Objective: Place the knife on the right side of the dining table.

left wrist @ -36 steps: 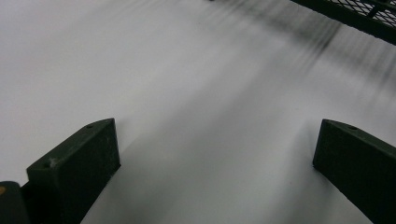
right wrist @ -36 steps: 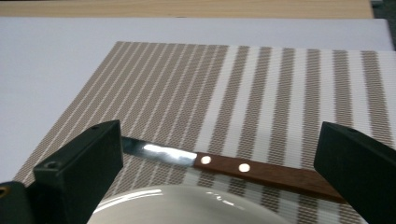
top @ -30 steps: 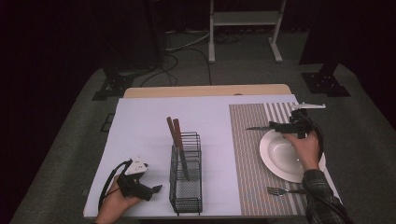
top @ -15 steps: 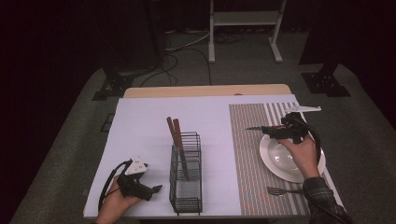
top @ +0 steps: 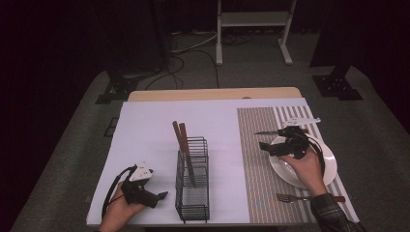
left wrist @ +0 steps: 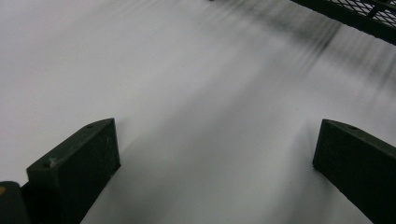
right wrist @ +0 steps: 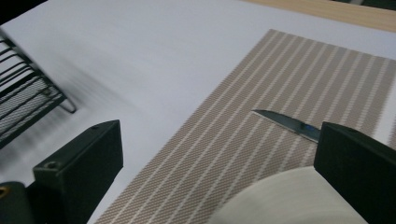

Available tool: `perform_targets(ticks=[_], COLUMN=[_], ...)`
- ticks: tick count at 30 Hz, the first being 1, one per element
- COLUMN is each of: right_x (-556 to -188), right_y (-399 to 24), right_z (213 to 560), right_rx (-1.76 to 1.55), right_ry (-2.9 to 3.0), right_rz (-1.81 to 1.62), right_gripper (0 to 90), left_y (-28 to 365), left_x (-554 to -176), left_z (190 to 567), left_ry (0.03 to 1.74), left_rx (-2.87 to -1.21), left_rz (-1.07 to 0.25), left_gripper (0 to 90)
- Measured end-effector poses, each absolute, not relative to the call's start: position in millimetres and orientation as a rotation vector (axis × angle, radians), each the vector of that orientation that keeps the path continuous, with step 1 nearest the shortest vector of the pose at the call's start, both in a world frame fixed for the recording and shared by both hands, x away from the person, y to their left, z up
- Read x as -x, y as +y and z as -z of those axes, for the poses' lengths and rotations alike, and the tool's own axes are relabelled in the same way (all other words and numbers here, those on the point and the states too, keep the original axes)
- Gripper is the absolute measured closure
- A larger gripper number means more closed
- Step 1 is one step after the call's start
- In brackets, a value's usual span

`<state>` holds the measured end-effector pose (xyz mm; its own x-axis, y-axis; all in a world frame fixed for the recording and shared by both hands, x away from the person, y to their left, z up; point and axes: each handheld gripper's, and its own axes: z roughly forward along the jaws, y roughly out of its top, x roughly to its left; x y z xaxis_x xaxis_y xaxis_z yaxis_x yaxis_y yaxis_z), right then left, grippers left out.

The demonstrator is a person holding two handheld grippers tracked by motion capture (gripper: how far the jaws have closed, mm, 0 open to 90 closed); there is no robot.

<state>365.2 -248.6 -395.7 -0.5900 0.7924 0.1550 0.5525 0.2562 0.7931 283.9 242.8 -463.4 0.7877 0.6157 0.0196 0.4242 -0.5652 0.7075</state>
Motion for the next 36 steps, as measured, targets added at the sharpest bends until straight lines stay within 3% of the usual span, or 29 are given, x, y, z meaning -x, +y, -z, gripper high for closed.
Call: perform_targets(ticks=[15, 36], right_x=[-335.7, -300.4], right_y=[-202.2, -139.5], right_z=[406.1, 447.9], right_rx=[-1.08, -0.84], right_ry=[2.41, 2.66], right_rz=[-1.241, -1.101], right_gripper=[0.6, 0.5], left_y=[242.9, 242.8], left_x=[-283.9, -284.0], left_z=[463.4, 463.5], left_ry=[0.767, 0.767], left_rx=[-2.256, -2.254], left_rz=[-0.344, -0.344], left_gripper=[0.0, 0.0])
